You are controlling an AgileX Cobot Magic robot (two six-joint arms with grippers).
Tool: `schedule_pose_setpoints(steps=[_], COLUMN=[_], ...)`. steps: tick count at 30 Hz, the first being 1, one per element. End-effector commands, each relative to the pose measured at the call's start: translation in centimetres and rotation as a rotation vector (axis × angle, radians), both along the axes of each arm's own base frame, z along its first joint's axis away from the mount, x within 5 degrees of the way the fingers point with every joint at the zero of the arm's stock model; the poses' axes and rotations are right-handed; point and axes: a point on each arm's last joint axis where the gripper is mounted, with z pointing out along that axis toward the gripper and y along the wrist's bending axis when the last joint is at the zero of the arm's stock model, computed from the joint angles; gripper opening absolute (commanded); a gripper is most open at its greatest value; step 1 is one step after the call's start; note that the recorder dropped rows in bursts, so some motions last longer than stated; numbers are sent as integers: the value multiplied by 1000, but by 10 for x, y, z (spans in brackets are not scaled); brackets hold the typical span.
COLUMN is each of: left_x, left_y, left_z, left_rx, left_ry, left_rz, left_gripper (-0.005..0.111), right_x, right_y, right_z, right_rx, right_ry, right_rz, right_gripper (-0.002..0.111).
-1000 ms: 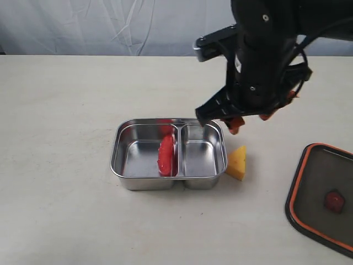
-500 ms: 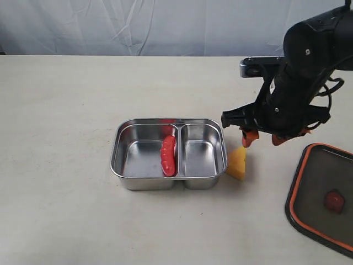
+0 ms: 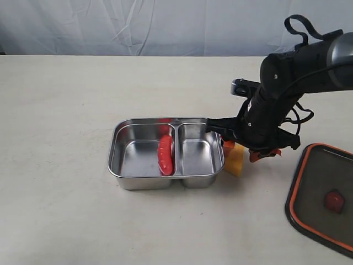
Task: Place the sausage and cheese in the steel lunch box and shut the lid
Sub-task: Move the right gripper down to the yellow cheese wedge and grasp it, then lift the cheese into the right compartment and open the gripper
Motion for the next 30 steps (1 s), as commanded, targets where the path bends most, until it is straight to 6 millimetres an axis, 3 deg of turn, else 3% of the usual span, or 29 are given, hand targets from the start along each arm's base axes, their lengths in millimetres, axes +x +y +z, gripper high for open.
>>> schedule_pose_setpoints(steps=[1,10,22,25,28,30], left_x=[0,0,0,0,0,0], left_y=[0,0,-3,-3,-3,-3], left_z=[1,1,0,0,0,0], left_rx=[-5,-5,-129,-129,-125,-125], left_ry=[-13,-13,1,1,1,1], left_rz=[-6,-6,-12,-12,-11,-11], left_gripper=[0,0,0,0,0,0], right_x=[3,6,3,2,0,-3], right_y=[2,8,3,1,-5,-10], right_z=[-2,-1,-22,-23,-24,-21], right_rx=[38,107,13,-23,-91,-140], right_ry=[-15,-20,54,51,73,92], right_rz=[-34,-102,-59,-19,32,70], right_gripper=[55,55,55,37,5,1])
